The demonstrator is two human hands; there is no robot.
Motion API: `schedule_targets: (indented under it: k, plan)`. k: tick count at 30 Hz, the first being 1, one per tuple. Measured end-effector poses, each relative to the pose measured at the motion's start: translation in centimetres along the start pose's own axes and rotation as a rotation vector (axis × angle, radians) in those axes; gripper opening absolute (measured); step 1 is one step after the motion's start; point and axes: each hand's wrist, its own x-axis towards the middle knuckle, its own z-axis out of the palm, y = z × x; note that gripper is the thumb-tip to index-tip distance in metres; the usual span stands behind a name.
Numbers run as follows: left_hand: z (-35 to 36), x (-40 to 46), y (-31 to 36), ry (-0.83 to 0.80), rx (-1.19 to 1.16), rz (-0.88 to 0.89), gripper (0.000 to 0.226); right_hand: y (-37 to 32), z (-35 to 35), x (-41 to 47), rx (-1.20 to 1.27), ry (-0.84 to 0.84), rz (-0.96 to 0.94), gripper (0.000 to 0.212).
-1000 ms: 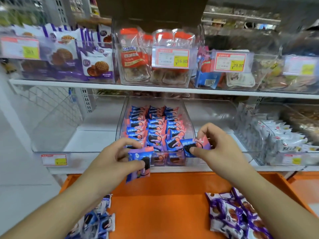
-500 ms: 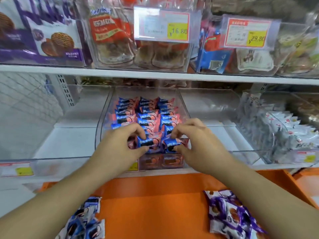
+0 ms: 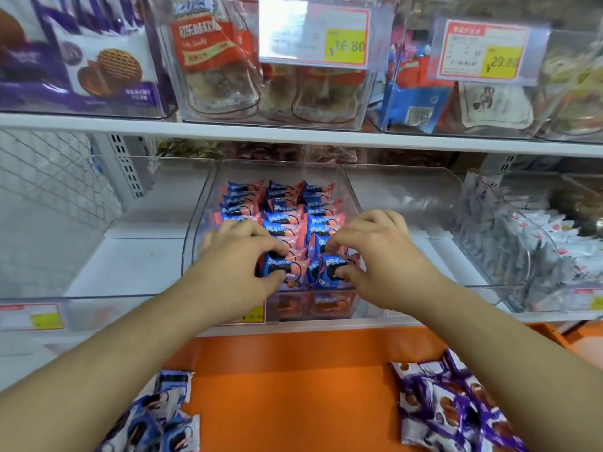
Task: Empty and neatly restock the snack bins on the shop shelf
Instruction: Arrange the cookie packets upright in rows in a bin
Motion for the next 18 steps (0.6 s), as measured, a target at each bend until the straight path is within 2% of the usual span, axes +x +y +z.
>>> schedule_targets:
  k: [2, 7, 13, 18]
  plan:
    - [0.14, 0.23, -0.27, -0.007, 0.030, 0.004, 0.037, -0.04, -0.08, 0.30, 0.004, -0.052, 0.001, 0.041]
    - [0.48, 0.32, -0.80, -0.021, 0.119, 0.028, 0.063, -0.04, -0.14, 0.11, -0.060, -0.113, -0.012, 0.052]
    - [0.63, 0.46, -0.90, -0.013, 0.060, 0.081, 0.049, 0.23, 0.37, -0.07, -0.254, -0.002, -0.014, 0.037]
    - [0.87, 0.24, -0.90, 0.012, -0.062, 0.059, 0.041, -0.12, 0.39, 0.06, -0.267, -0.027, 0.000, 0.039]
